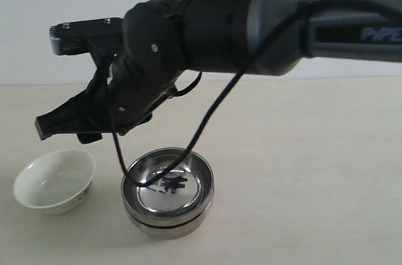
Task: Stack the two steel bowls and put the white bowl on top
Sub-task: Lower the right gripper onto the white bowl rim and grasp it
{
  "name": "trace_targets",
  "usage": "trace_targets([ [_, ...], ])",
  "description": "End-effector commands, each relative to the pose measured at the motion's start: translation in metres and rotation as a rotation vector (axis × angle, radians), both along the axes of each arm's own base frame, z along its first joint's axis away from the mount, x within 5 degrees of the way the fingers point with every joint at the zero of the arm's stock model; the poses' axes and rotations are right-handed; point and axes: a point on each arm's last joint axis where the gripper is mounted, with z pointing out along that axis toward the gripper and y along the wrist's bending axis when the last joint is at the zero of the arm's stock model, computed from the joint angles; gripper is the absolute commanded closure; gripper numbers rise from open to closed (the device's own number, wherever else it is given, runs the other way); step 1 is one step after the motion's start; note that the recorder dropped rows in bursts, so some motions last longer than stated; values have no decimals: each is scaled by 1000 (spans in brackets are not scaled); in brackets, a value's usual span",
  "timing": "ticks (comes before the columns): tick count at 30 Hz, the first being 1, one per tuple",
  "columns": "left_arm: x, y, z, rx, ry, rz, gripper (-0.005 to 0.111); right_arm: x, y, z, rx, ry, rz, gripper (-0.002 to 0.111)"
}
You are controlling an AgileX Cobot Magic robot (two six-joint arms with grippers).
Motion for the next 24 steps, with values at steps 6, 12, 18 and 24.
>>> trace_targets([
  [6,0,0,-1,-1,1,4,102,34,53,-58,-59,45,8,62],
  [12,0,0,-1,-1,1,4,102,46,67,-89,-103,24,26,62],
  [18,0,0,-1,-1,1,4,102,51,68,-102,-138,-9,36,62],
  [24,0,0,-1,-1,1,4,102,55,65,-114,-157,10,16,62],
])
